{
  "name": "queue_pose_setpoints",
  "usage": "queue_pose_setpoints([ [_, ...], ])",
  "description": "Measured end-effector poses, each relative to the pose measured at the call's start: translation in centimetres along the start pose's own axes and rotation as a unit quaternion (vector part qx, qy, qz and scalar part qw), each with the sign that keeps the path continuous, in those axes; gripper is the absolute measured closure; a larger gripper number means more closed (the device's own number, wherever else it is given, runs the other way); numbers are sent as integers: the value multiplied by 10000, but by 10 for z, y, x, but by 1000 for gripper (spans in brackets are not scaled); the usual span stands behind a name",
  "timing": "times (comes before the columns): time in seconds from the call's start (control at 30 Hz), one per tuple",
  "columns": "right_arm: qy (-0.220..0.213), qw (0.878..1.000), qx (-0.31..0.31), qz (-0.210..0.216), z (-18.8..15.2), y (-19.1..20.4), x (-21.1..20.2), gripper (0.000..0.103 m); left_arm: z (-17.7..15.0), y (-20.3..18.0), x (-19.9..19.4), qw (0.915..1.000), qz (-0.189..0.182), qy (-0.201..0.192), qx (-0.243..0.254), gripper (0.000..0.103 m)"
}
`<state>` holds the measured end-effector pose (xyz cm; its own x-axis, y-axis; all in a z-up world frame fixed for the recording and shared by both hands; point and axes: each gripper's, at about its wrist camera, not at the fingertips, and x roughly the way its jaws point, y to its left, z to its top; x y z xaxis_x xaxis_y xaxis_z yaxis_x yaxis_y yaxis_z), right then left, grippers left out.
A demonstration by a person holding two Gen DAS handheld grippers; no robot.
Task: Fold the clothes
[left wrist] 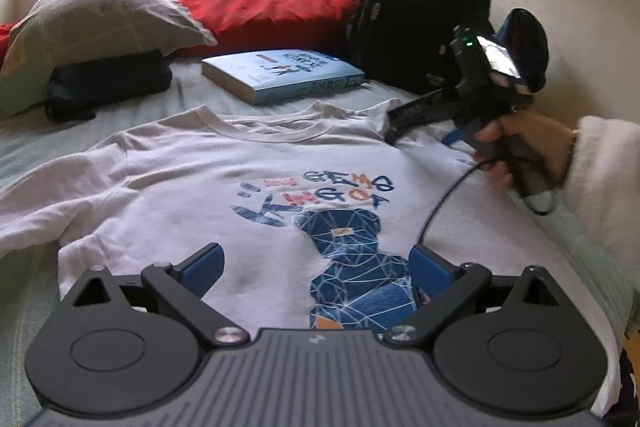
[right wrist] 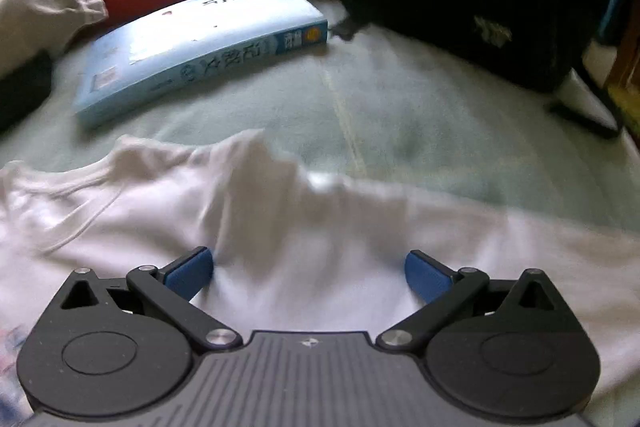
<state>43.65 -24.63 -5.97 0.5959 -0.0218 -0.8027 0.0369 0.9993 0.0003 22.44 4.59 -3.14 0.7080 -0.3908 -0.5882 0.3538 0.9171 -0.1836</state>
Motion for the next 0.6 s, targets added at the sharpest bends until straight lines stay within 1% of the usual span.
queue_pose_setpoints([
  [0.07,-128,9999,38,-51,14,0,13,0,0,3,2,10000,20,28,-57,5],
  [0.17,-113,9999,-105,-20,33,1,18,0,0,4,0,10000,34,33,-77,5],
  [0.2,-125,9998,-157,12,35,2,12,0,0,4,0,10000,34,33,-82,5],
  [0.27,-312,9990,-281,153,34,6,-13,0,0,4,-1,10000,-23,17,-79,5],
  [0.33,-449,9957,-463,669,27,12,-40,0,0,3,-2,9999,-82,24,-60,5],
  [0.4,-386,9883,-760,1261,20,22,-58,0,-1,1,-2,9999,-157,71,12,5],
  [0.47,-233,9749,-1211,1856,11,36,-65,0,-2,-2,-1,9995,-260,124,85,5],
  [0.5,-146,9675,-1421,2085,6,44,-64,0,-3,-3,-1,9993,-313,150,118,5],
  [0.57,68,9622,-1610,2194,0,59,-50,0,-4,-4,0,9991,-353,184,170,5],
  [0.6,159,9631,-1606,2153,-1,64,-38,0,-4,-5,1,9990,-358,200,180,5],
])
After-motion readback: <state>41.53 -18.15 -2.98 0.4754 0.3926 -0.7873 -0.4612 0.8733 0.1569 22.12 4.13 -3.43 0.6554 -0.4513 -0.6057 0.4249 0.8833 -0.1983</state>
